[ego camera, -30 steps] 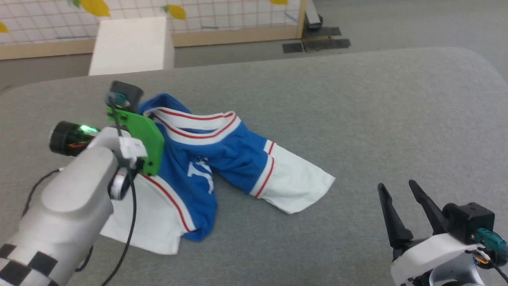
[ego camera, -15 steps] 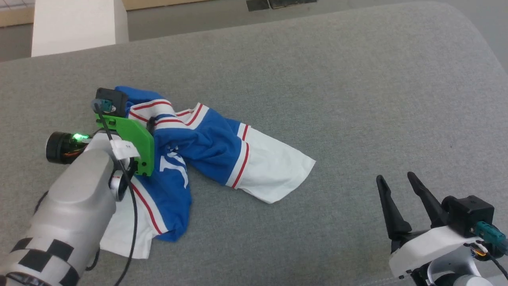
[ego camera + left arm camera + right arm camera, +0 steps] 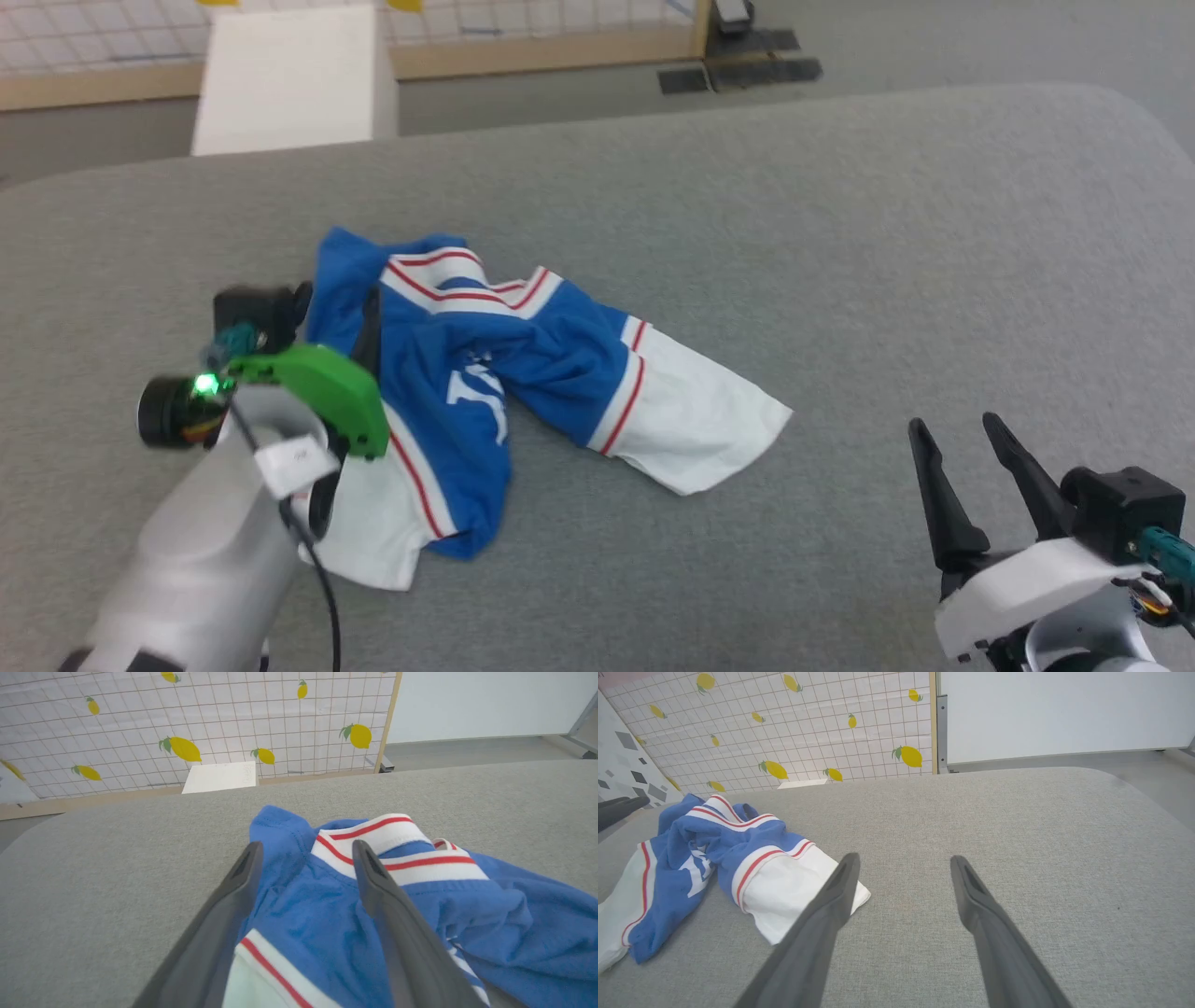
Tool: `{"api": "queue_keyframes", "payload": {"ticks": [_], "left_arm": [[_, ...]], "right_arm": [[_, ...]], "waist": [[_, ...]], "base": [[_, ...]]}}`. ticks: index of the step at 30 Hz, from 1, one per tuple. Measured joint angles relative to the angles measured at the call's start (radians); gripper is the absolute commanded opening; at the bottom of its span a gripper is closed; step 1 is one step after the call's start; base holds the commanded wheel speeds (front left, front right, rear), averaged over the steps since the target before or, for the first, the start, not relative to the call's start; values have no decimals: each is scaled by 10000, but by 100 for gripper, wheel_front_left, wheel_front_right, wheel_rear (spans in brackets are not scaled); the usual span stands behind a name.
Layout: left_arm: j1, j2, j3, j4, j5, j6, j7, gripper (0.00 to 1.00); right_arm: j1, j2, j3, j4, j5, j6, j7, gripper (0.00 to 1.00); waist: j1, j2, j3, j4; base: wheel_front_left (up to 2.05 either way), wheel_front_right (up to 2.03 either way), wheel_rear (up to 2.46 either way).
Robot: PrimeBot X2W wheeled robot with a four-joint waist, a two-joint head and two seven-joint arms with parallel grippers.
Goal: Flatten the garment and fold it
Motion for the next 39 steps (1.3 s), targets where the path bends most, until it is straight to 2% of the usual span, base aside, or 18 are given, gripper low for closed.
{"api": "queue_keyframes", "payload": {"ticks": [5,11,16,23,33,34,35,36,37,39], "left_arm": [[1355,754,357,-1453,-362,318,211,100],[2641,2075,510,-2909,-1214,514,1929,100],[3173,2851,447,-3774,-2027,347,3699,100],[3204,3129,182,-3946,-2660,-316,5244,100],[2512,2934,-224,-2640,-2742,-694,6274,100],[2430,2922,-299,-2548,-2740,-755,6431,93],[2342,2915,-337,-2458,-2742,-815,6596,43],[2270,2903,-364,-2414,-2744,-872,6694,5],[2221,2890,-378,-2393,-2750,-901,6748,0],[2104,2847,-431,-2337,-2757,-943,6863,0]], "right_arm": [[242,2,-73,-171,-2,0,171,100],[366,2,-63,-297,-4,0,301,100],[375,2,15,-349,-6,0,387,100],[354,4,219,-351,-42,0,418,100],[154,2,280,-178,-31,0,314,100],[130,2,284,-173,-31,0,288,100],[93,2,288,-167,-31,0,284,100],[61,2,288,-165,-31,0,284,100],[52,2,282,-167,-31,0,284,100],[44,2,257,-165,-31,0,284,100]], "waist": [[-1,0,-406,458],[0,0,-716,873],[-1,0,-729,989],[0,0,-379,795],[0,0,352,161],[0,0,413,122],[0,0,465,82],[0,0,508,47],[0,0,540,25],[0,0,590,0]], "base": [[0,0,0],[0,0,0],[0,0,0],[0,0,0],[0,0,0],[0,0,0],[0,0,0],[0,0,0],[0,0,0],[0,0,0]]}}
